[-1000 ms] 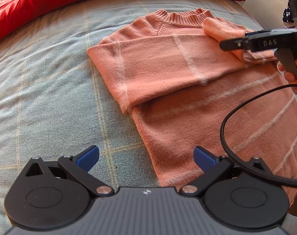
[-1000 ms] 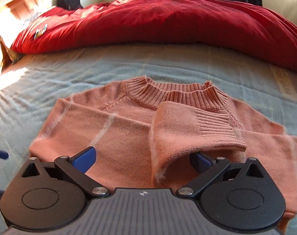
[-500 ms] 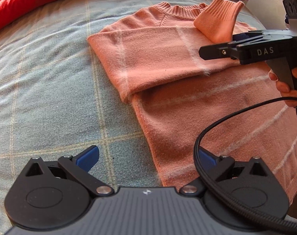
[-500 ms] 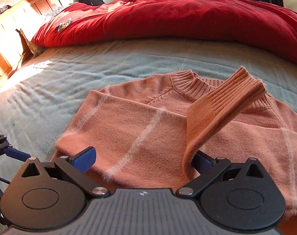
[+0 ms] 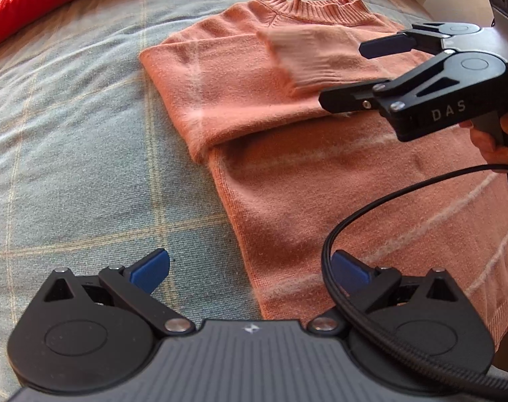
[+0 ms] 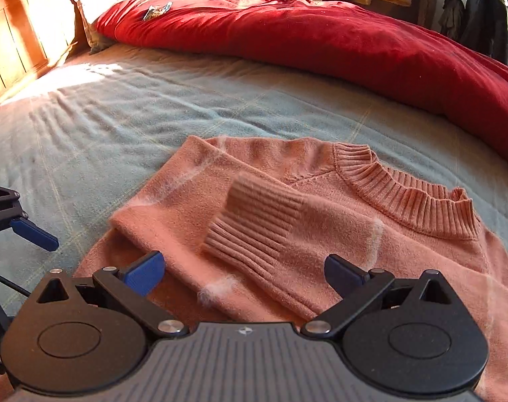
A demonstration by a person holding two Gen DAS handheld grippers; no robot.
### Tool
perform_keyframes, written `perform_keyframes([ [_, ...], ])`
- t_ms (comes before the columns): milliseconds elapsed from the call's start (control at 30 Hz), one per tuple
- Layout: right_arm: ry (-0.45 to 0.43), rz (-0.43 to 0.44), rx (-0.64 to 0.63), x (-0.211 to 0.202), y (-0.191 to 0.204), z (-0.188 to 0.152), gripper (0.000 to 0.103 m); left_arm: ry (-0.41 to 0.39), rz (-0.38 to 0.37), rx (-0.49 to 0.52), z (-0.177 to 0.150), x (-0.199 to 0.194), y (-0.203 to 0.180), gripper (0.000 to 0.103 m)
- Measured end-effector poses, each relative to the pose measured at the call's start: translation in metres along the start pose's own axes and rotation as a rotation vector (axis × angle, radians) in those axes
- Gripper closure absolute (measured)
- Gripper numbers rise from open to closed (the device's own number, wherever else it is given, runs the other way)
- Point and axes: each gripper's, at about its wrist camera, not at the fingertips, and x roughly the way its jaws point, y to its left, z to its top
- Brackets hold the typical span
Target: Fold clothes
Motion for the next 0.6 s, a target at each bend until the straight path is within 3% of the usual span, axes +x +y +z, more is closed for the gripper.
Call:
perform_keyframes([
  [300,-0.106,-0.035,0.139,-0.040,-0.031,-0.016,0.000,0.011,0.038,-0.002,0.003,0.000,-0.004,0.001],
  [600,-0.183,-0.325,0.384,-0.101,-0.143,-0.076,0.000,-0.014,0.121,0.047,0.021,-0.004,-0.013,0.001],
])
